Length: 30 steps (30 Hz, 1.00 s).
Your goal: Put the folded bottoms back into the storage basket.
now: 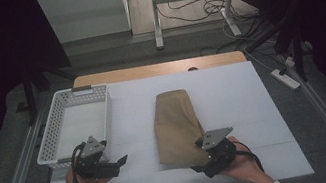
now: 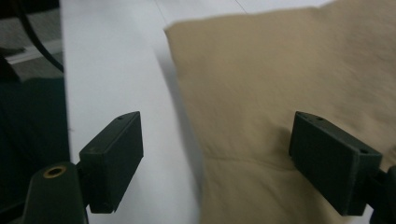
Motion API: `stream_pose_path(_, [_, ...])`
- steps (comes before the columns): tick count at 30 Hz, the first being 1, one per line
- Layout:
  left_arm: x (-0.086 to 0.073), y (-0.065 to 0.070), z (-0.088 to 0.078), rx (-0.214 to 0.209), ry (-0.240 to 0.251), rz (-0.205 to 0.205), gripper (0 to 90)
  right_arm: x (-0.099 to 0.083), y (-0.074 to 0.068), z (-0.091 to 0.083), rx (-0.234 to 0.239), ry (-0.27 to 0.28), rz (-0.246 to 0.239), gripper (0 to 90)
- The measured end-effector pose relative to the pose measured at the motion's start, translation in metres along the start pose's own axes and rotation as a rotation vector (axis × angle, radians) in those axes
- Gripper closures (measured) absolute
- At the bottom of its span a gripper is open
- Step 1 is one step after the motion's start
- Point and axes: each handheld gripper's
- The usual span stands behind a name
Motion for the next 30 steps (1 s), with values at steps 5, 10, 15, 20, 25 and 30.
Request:
stream_pose_path(5, [0.000, 0.000, 0.000, 0.000, -0.002, 0.004, 11.2, -0.003, 0.002, 0.001, -0.028, -0.039, -0.023, 19.7])
stream_pose_path(10, [0.000, 0.000, 0.001, -0.003, -0.006, 0.007, 11.2, -0.009, 0.005, 0.010, -0.046, -0.101, -0.036, 19.4])
stream_pose_path(15, [0.000, 0.001, 0.002, -0.003, -0.012, 0.009, 11.2, -0.012, 0.008, 0.019, -0.042, -0.135, -0.033, 19.4])
stream_pose_path(20, [0.000, 0.001, 0.003, -0.003, -0.014, 0.010, 11.2, -0.012, 0.012, 0.028, -0.054, -0.152, -0.051, 21.3])
stream_pose_path(25, [0.000, 0.001, 0.003, -0.004, -0.016, 0.010, 11.2, -0.011, 0.018, 0.026, -0.068, -0.153, -0.049, 33.0])
stream_pose_path(30, [-0.001, 0.002, 0.003, -0.004, -0.017, 0.013, 11.3, -0.009, 0.020, 0.025, -0.081, -0.171, -0.065, 46.0])
Point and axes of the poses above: each handheld gripper's, and its own axes: z roughly forward along the jaws, x roughly out of its top, y roughly to its right, and after that the axes turned 2 degrees about x, right-handed
